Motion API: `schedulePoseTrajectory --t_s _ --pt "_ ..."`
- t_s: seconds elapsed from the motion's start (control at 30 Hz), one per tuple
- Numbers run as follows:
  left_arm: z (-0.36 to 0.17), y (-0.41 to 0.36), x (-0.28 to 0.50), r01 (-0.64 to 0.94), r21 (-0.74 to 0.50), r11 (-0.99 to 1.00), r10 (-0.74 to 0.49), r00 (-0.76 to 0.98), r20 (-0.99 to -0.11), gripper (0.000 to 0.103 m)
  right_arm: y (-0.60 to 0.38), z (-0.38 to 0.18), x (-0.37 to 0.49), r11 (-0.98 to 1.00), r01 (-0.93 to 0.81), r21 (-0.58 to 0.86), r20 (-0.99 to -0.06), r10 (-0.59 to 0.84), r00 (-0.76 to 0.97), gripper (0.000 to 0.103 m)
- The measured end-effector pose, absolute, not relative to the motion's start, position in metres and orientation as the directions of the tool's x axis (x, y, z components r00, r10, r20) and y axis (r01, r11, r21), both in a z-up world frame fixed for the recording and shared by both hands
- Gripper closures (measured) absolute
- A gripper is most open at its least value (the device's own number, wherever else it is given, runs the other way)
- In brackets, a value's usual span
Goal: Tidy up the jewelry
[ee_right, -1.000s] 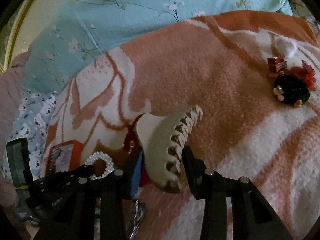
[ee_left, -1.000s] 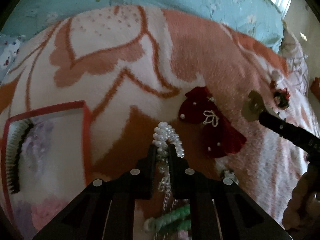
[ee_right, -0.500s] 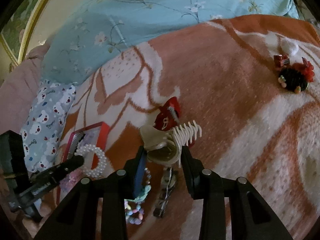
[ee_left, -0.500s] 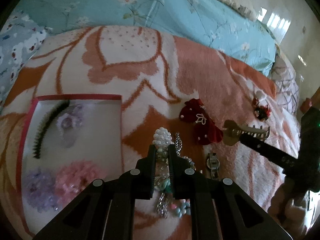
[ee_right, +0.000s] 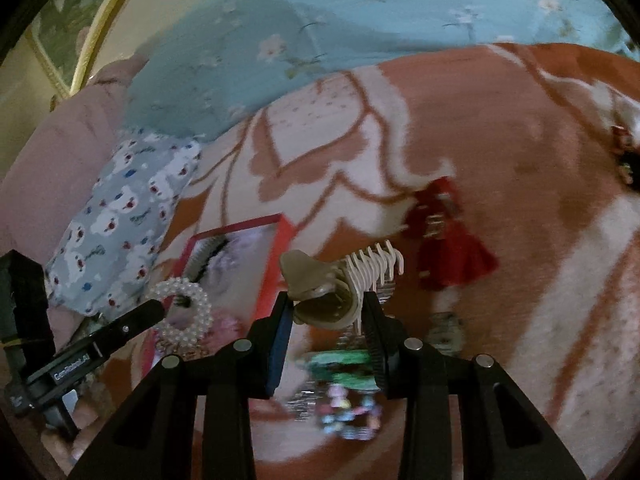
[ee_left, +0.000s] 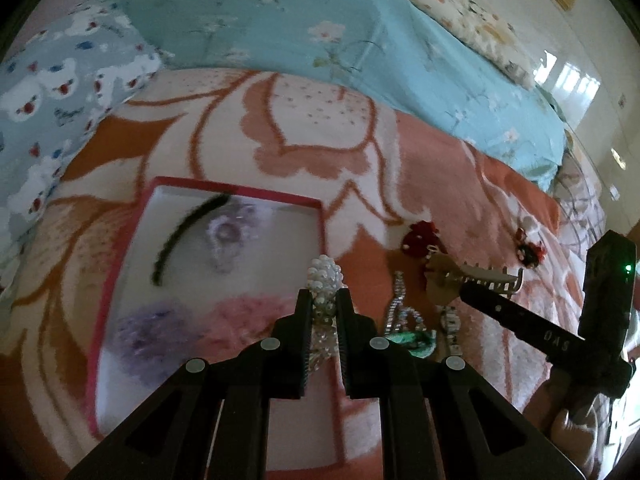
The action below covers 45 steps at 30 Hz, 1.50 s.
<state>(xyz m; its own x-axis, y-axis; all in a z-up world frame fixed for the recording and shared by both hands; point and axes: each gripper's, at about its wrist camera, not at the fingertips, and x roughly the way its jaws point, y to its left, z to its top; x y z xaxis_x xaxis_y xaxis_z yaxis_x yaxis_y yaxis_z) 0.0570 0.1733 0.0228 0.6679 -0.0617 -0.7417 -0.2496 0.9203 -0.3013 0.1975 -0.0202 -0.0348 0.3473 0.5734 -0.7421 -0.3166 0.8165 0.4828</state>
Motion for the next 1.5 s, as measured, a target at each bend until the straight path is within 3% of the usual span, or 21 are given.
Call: schedulePoseTrajectory --t_s 0.4,0.8,1.5 --pt "0.020 0.229 0.021 -0.353 -0.329 0.876 -0.011 0.668 -0.744 0.093 0.073 -0.040 0.179 0.744 -0.428 0.513 -0.715 0.647 0.267 0.068" --pt "-0.024 0.269 0.033 -0.417 -0.389 0.822 -0.051 0.625 -0.779 0.093 0.116 -0.064 0.178 0.751 -0.462 0.471 -0.737 0.623 0.261 0.070" --pt "-0.062 0.284 0.047 -0.459 -0.390 0.798 -0.059 0.585 -0.809 0.092 0.135 -0.067 0.154 0.775 -0.587 0.235 -0.737 0.535 0.413 0.070"
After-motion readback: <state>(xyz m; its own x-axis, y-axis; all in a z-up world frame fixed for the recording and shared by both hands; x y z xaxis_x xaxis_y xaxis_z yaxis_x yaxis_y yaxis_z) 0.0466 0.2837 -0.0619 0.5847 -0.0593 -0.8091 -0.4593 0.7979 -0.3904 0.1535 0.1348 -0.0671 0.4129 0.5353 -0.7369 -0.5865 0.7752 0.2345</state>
